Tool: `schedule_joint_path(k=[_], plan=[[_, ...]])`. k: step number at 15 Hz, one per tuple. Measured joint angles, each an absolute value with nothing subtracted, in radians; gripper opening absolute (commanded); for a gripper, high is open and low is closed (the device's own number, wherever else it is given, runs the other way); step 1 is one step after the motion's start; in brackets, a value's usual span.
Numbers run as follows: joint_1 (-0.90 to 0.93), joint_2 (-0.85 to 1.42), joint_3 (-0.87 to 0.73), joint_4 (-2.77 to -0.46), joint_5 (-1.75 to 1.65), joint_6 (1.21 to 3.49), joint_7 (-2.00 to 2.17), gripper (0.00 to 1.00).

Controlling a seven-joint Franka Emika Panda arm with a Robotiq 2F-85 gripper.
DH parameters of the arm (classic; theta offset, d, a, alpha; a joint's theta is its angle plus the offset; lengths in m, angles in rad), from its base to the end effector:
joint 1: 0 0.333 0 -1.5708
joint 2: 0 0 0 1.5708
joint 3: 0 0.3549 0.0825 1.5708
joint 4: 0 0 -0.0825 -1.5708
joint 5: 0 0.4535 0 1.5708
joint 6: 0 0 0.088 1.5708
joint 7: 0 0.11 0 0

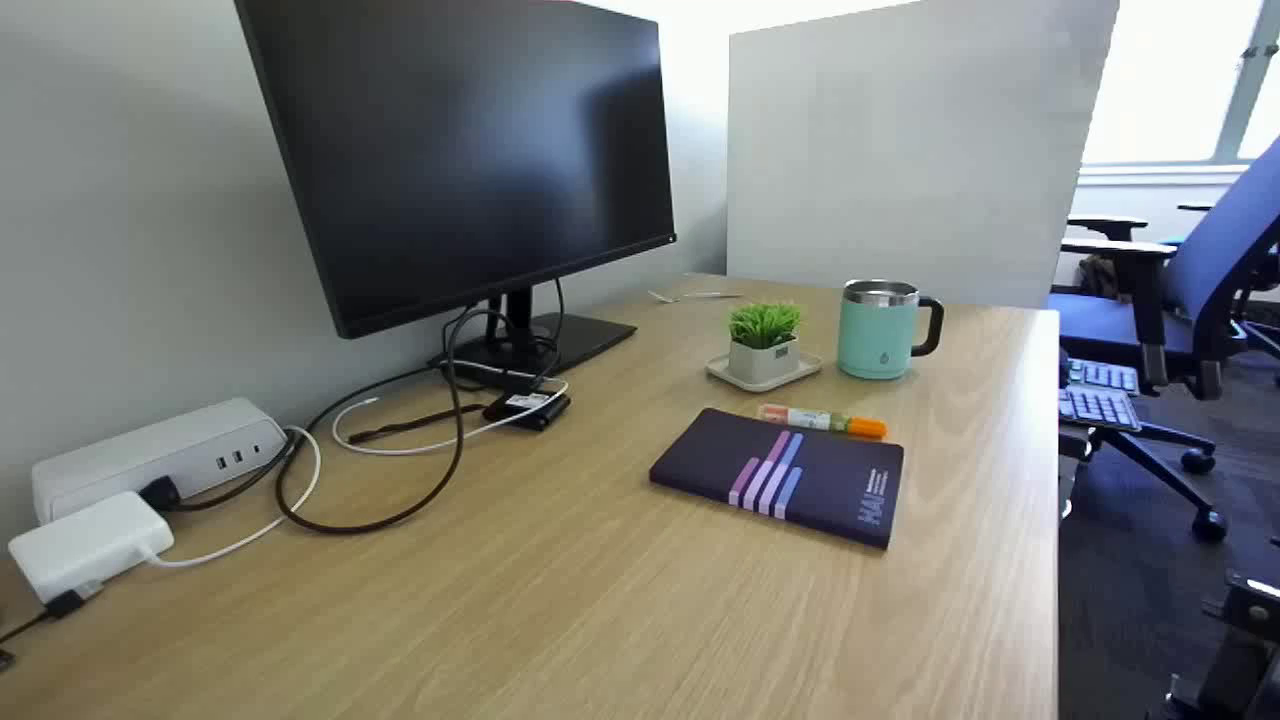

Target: Pick up the mug, put it on the book, then put the marker in the mug

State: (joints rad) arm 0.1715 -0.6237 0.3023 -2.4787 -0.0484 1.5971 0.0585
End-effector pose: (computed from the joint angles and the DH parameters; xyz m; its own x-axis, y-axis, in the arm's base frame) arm 0.3371 0.1735 0.4830 0.9193 0.2964 -0.2589 0.3575 -0.9040 0.2346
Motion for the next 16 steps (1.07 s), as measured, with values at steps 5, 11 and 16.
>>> schedule_joint_path(k=[5,11,16], plan=[[0.172,-0.624,0.302,-2.479,-0.048,1.597,0.059,1.00],[0.172,-0.624,0.302,-2.479,-0.048,1.597,0.059,1.00],[0.171,-0.591,0.287,-2.479,-0.098,1.668,0.059,1.00]])
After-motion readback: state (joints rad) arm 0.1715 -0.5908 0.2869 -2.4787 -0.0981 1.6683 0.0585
